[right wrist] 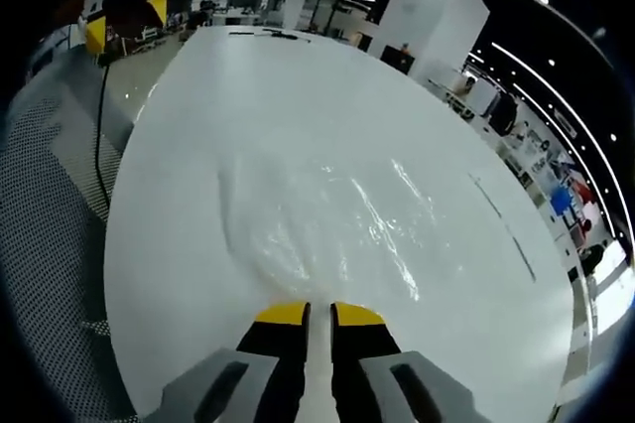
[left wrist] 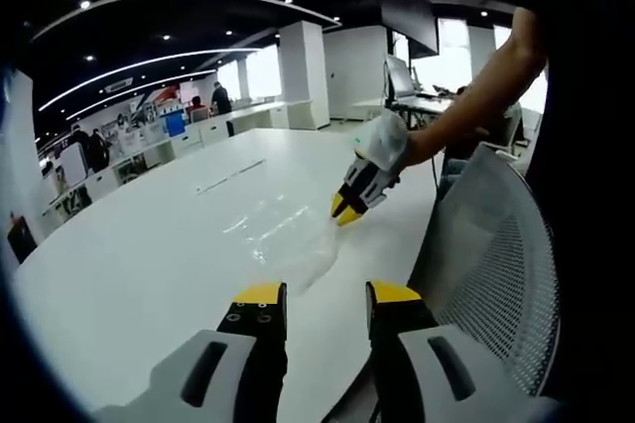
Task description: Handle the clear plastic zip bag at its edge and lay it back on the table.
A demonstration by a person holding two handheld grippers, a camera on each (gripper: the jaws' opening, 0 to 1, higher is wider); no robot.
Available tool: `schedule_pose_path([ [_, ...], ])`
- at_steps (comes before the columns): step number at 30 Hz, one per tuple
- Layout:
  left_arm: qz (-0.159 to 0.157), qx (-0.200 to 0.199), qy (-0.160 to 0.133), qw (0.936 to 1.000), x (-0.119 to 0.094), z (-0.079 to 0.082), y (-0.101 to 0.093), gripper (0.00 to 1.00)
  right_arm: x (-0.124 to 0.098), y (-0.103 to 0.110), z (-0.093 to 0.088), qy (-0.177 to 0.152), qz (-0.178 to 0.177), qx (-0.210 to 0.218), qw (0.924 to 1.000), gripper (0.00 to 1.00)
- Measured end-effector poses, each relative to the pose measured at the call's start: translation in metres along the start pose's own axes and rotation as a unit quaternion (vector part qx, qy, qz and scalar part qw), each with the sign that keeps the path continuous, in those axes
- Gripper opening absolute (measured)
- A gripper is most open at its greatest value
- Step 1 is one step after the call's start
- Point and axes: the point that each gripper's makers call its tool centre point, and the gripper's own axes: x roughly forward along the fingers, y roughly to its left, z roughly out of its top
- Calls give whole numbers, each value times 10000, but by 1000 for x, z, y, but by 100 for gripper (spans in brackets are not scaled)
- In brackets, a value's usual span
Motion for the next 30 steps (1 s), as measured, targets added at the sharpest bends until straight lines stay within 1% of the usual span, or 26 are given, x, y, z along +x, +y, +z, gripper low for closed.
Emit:
schedule_pose_path([
  [5, 3, 16, -40, 10000, 4, 3, 4, 30, -8, -1, -2, -104, -141, 190, 9997, 9],
  [13, -132, 153, -67, 9998, 18, 9, 13, 29, -17, -3, -8, -169, -304, 489, 9982, 10],
  [20, -224, 287, -163, 9992, 30, 23, 20, 29, -28, -3, -3, -291, -441, 842, 9950, 11],
  [23, -263, 314, -173, 9990, 34, 24, 19, 30, -35, -2, -1, -351, -524, 1162, 9912, 14],
  [25, -287, 308, -175, 9990, 35, 24, 18, 30, -42, 2, 1, -383, -514, 1199, 9907, 17],
  [30, -343, 260, -124, 9990, 35, 18, 12, 32, -60, 12, 1, -442, -456, 1551, 9859, 30],
])
